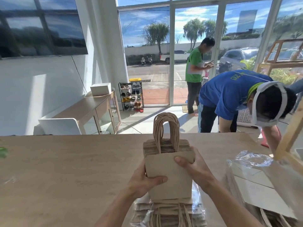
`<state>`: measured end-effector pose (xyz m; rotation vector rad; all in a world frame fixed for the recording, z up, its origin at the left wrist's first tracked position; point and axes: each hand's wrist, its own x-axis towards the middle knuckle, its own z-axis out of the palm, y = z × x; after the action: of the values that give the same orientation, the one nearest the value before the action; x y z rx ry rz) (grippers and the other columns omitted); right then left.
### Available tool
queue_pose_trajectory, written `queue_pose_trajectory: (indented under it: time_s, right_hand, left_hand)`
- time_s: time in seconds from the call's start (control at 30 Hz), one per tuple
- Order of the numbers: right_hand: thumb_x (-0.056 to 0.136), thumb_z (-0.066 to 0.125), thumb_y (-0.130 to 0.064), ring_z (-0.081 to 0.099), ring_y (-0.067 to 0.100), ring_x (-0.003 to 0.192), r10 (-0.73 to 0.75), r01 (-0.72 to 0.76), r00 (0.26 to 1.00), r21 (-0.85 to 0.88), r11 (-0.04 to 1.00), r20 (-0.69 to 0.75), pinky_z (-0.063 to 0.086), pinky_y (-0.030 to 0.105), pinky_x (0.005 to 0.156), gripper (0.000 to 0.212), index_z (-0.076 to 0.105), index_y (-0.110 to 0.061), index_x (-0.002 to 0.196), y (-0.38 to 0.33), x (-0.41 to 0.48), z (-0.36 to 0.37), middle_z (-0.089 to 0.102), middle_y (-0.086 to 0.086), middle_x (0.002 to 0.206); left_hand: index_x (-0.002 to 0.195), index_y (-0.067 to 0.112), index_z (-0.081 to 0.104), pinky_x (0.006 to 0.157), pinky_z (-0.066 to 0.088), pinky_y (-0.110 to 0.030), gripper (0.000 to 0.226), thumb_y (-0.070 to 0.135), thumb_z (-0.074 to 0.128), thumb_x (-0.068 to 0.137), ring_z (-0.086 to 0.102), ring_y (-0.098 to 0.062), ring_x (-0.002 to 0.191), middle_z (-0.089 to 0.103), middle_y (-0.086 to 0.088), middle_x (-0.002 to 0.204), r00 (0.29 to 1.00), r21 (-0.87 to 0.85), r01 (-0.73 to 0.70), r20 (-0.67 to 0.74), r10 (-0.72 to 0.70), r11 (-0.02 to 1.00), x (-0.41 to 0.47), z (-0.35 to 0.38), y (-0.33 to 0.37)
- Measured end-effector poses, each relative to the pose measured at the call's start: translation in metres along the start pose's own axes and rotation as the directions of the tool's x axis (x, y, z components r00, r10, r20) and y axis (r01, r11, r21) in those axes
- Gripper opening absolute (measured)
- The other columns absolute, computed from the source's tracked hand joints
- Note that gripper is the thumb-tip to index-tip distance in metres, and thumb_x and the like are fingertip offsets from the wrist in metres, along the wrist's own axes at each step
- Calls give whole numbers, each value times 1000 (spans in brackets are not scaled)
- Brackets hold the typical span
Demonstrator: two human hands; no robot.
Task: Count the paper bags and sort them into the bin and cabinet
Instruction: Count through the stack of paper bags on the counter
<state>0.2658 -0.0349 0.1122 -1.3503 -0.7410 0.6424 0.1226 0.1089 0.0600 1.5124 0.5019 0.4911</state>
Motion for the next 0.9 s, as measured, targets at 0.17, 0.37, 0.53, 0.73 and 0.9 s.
queue_pose_trajectory:
  time_s: [0.17, 0.37, 0.53, 0.73, 0.9]
  right_hand:
    - [44, 85, -45, 68, 19, 100, -42, 44, 998, -30, 999, 54, 58, 29, 75, 81, 52, -21, 114, -8, -4, -5, 69, 7, 111]
    - [50, 86, -48, 66, 14, 104, -39, 74, 983, -190, 979, 180, 56, 35, 88, 81, 49, -36, 121, -19, -4, -27, 68, -2, 112]
    - [54, 84, -50, 61, 10, 110, -16, 115, 959, -336, 935, 284, 53, 34, 94, 93, 38, -37, 134, -34, -11, -39, 62, -9, 119]
    - [68, 84, -38, 48, 6, 120, 34, 157, 948, -557, 815, 316, 37, 22, 103, 126, -8, -26, 152, -61, -6, -44, 44, -29, 118]
    - [48, 86, -54, 49, 18, 127, 101, 11, 971, -465, 886, 215, 48, 35, 100, 135, 3, -32, 152, -42, 0, -39, 40, -6, 143]
  left_hand:
    - [120, 9, 61, 86, 57, -41, 72, 18, 91, 55, 68, -28, 106, 72, -11, 114, 999, 25, -11, -43, 12, 1000, -7, 6, 15]
    - [114, 9, 63, 78, 56, -29, 60, 10, 87, 59, 70, -21, 99, 74, -8, 107, 998, 58, -46, -28, 48, 997, -14, 12, 29]
    - [115, 2, 64, 84, 57, -35, 57, 9, 87, 63, 68, -28, 104, 73, -12, 109, 998, 110, -67, -12, 69, 992, -11, 11, 34]
    - [118, 1, 62, 83, 56, -32, 55, 0, 85, 68, 68, -29, 105, 72, -14, 111, 997, 111, -71, 18, 70, 991, -4, 12, 40]
    - [117, 3, 64, 82, 54, -27, 51, 3, 81, 68, 69, -22, 105, 73, -11, 112, 995, -13, -73, 75, 73, 997, -11, 15, 43]
